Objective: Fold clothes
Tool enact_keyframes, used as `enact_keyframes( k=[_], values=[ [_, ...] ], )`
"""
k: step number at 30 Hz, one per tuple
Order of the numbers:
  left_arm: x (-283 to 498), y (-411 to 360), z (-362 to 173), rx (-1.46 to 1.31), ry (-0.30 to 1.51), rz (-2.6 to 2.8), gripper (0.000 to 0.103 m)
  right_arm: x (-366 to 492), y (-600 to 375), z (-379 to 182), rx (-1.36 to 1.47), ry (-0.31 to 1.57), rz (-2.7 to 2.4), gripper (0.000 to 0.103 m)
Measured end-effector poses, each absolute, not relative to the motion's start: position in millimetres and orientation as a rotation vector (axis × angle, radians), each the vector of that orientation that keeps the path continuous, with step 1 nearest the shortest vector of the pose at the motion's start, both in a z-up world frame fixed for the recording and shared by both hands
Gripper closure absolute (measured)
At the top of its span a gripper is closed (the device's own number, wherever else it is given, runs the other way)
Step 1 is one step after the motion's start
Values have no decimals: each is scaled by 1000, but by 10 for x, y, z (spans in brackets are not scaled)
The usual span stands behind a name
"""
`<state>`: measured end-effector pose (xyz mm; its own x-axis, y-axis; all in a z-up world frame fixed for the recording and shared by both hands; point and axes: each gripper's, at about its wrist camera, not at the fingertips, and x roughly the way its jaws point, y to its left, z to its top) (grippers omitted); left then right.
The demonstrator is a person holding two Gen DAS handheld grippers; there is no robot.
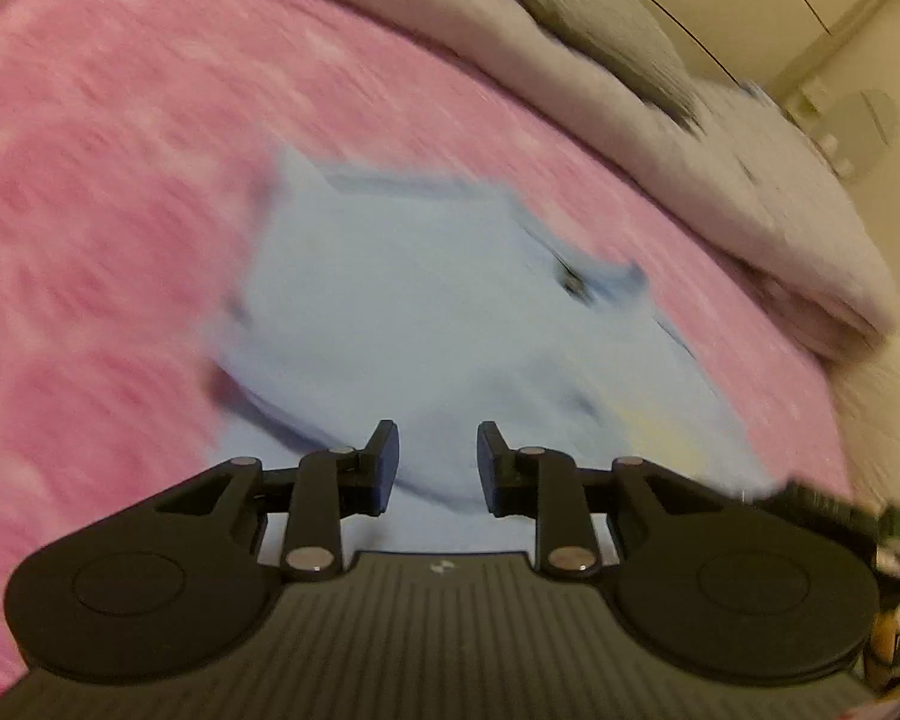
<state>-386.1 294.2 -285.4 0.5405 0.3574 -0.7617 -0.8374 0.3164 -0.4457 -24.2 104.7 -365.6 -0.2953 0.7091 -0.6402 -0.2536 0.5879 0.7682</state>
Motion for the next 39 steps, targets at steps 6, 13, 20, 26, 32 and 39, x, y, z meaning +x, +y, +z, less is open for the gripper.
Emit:
enact_keyframes(
  k=[6, 13, 20, 26, 32, 39],
  values=[
    [-4015, 3218, -2841, -970, 558, 882, 80, -284, 1159, -4008, 472, 1644, 876, 54],
    [-4123, 3219, -2922, -1008, 582, 861, 80, -386, 1456, -3979, 340, 1511, 940, 94],
    [-3984, 3257, -2978, -1009, 595, 822, 80, -358, 1558, -3005, 277, 1053, 1216, 94],
    [-3728, 3201, -3159, -1025, 653, 788, 80, 60, 1361, -3410, 161, 1073, 998, 94],
    [-3551, 3106, -3219, -1002, 716, 765, 80, 286, 1278, -3834, 110, 1239, 900, 93],
    [-3314, 3058, -3172, -953, 757, 757, 80, 488, 1058, -3939, 160, 1357, 866, 89]
  ],
)
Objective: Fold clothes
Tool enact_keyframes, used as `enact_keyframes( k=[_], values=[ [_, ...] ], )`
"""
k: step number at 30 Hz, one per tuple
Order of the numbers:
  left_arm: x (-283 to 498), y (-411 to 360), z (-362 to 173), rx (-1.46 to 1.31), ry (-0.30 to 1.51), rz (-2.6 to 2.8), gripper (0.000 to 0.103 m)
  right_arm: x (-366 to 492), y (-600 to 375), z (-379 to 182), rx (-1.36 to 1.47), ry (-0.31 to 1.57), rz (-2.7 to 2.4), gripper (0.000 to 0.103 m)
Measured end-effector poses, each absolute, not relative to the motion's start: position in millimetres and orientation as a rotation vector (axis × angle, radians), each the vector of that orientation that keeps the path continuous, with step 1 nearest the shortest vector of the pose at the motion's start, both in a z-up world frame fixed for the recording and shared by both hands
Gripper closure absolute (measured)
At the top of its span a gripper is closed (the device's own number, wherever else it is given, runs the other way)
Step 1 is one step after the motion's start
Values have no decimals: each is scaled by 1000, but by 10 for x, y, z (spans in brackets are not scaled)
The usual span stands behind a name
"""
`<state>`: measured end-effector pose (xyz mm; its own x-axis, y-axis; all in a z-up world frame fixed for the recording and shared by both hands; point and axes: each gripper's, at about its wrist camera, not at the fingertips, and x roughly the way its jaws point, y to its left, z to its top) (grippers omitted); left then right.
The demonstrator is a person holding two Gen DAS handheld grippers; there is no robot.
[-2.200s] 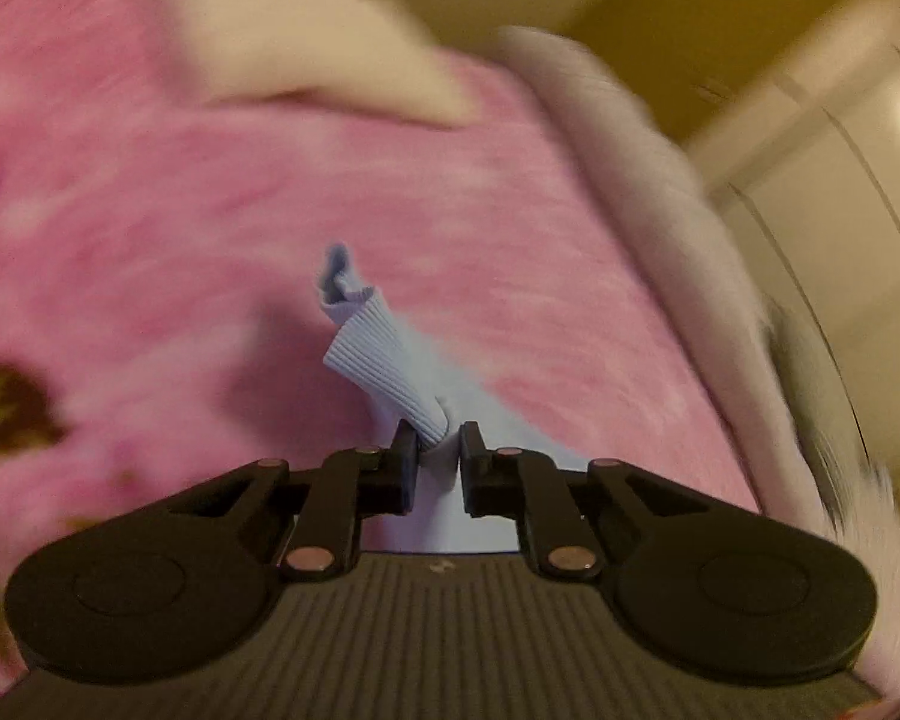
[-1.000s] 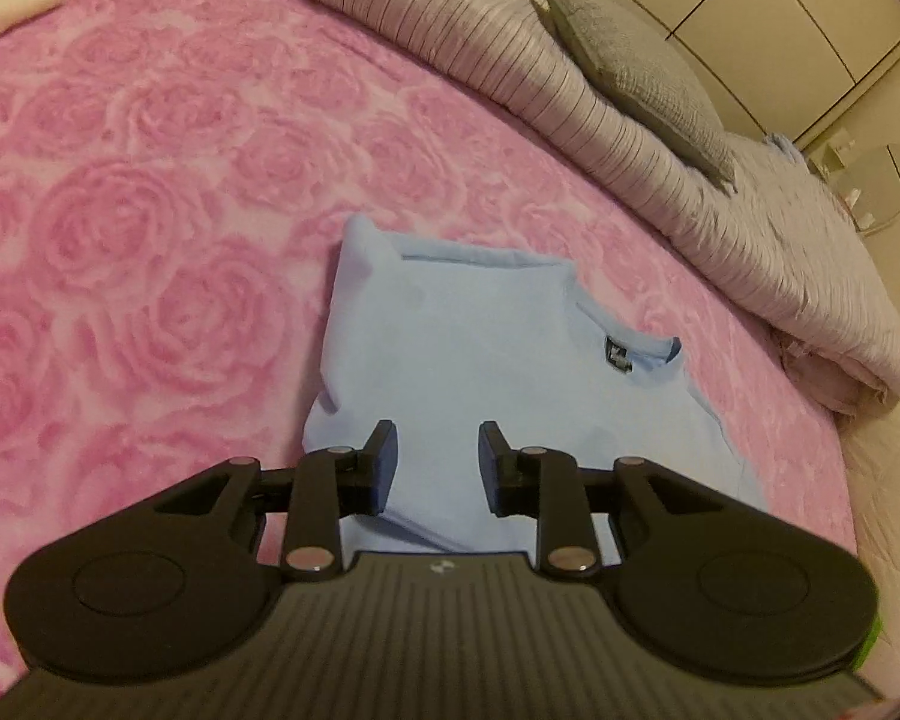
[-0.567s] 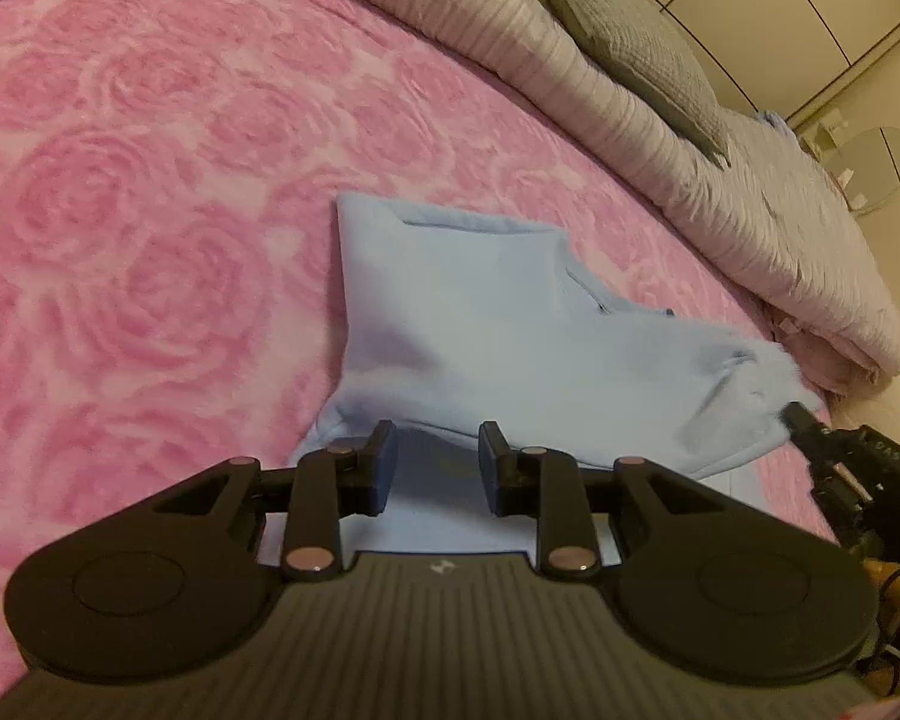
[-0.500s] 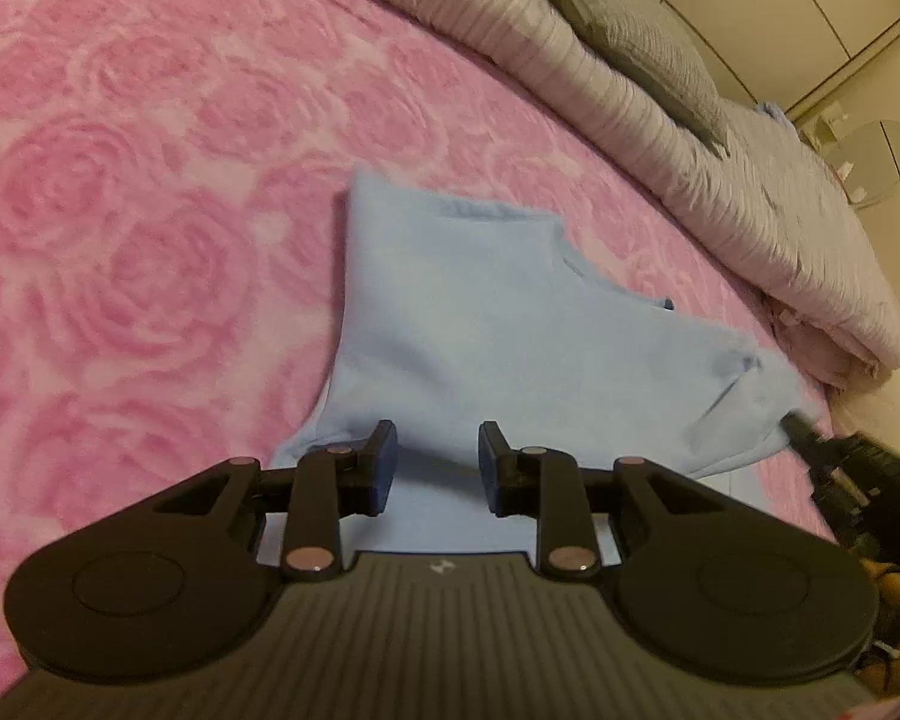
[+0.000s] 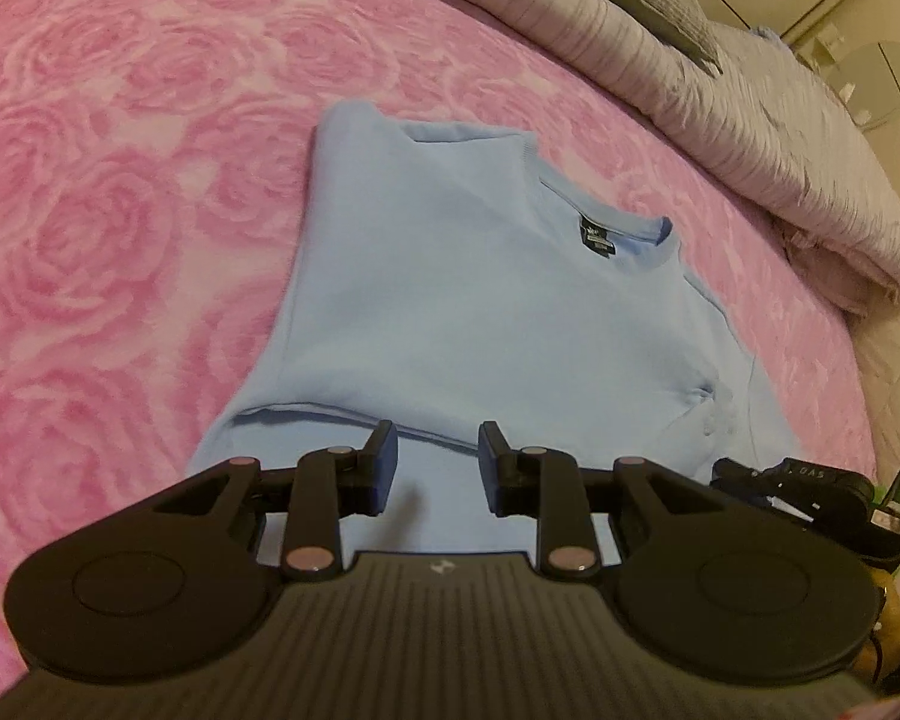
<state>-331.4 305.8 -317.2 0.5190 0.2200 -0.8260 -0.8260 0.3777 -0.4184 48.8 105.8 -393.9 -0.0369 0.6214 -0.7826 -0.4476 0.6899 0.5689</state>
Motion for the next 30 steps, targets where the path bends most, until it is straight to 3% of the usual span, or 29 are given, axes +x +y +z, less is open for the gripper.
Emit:
enact_keyframes(
  k=[4, 7, 13, 18, 27, 29, 30],
  values=[
    [-3113, 2948, -3092, -921, 768, 739, 80, 663, 949, -3903, 168, 1422, 872, 89],
    [-2981, 2825, -3015, -904, 774, 722, 80, 764, 646, -3692, 164, 1350, 867, 89],
    [-2735, 2569, -2899, -893, 770, 692, 80, 1476, -855, -3688, 514, 1320, 492, 89],
    [-2502, 2326, -2891, -881, 782, 672, 80, 1948, -1792, -3649, 554, 1192, 265, 87],
    [-2192, 2111, -2948, -852, 829, 686, 76, 2448, -2231, -3813, 687, 1130, 271, 84],
    [-2145, 2105, -2937, -844, 830, 683, 76, 2469, -2272, -3829, 722, 1117, 294, 43],
    [-2122, 2101, -2931, -841, 830, 681, 76, 2465, -2292, -3811, 740, 1107, 314, 36]
  ],
)
